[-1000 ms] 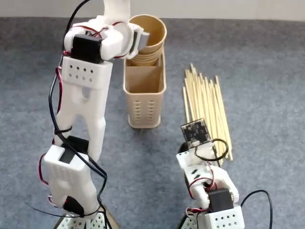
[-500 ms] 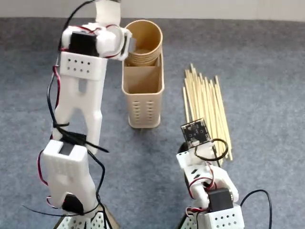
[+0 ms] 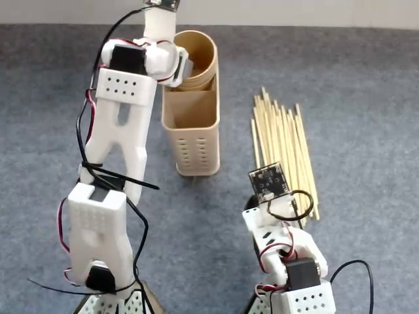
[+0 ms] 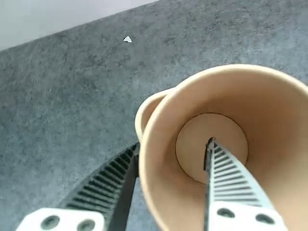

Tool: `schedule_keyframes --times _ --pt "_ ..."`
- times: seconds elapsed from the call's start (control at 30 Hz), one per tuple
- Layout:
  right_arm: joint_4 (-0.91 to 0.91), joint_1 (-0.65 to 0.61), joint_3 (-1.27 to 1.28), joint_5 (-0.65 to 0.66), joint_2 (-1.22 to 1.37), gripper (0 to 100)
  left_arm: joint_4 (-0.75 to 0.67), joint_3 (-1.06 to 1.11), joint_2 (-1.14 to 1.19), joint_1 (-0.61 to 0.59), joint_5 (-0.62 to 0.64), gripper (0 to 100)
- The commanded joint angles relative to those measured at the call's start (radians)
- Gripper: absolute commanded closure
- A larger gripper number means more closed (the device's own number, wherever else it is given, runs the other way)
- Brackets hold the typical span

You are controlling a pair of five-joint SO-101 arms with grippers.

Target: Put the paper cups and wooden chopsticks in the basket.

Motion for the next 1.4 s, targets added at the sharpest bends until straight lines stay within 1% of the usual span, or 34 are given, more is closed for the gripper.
schedule_keyframes --times 0.0,0.2,0.4,0.5,0.57,0.63,0.7,0.77,0.83,0.93,1.03,1.1,1.2,1.3,1.37 --pt "-0.004 -0.008 -0.004 -0.005 -0.005 80.0 -0.009 -0.074 -0.077 -0.010 -0.011 78" --pt "-0.004 -0.008 -0.004 -0.005 -0.005 80.0 -0.006 -0.193 -0.142 -0.016 -0.011 78" --pt "-0.004 -0.008 -0.004 -0.005 -0.005 80.0 0.052 -0.300 -0.225 -0.019 -0.009 78" --pt "-0.004 -0.008 -0.004 -0.005 -0.005 80.0 0.084 -0.315 -0.252 -0.087 -0.005 78" --pt "-0.004 -0.005 -0.005 -0.008 -0.005 80.0 0.137 -0.314 -0.265 -0.147 -0.003 78" --pt "-0.004 -0.004 -0.007 -0.008 -0.005 80.0 0.252 -0.320 -0.280 -0.188 -0.003 78" --pt "-0.002 -0.004 -0.005 -0.009 -0.005 80.0 0.387 -0.292 -0.306 -0.196 -0.002 78" --pt "0.004 -0.004 -0.005 -0.009 -0.005 80.0 0.377 -0.153 -0.360 -0.200 -0.003 78" --pt "0.004 -0.004 -0.005 -0.009 -0.005 80.0 0.376 0.036 -0.423 -0.203 -0.003 78" --pt "0.004 0.001 -0.007 -0.009 -0.005 80.0 0.373 0.380 -0.530 -0.140 -0.005 78" --pt "-0.001 0.050 -0.013 -0.008 -0.005 80.0 0.354 0.673 -0.639 -0.090 -0.006 78" --pt "-0.024 0.097 -0.027 -0.002 -0.004 80.0 0.275 0.842 -0.719 -0.087 -0.006 78" --pt "-0.108 0.194 -0.059 0.006 0.007 80.0 0.110 1.082 -0.843 -0.136 0.005 78" --pt "-0.120 0.239 -0.096 0.077 0.024 80.0 -0.043 1.343 -0.966 -0.162 0.086 78" --pt "-0.117 0.252 -0.151 0.095 0.085 80.0 -0.135 1.495 -1.041 -0.170 0.123 78"
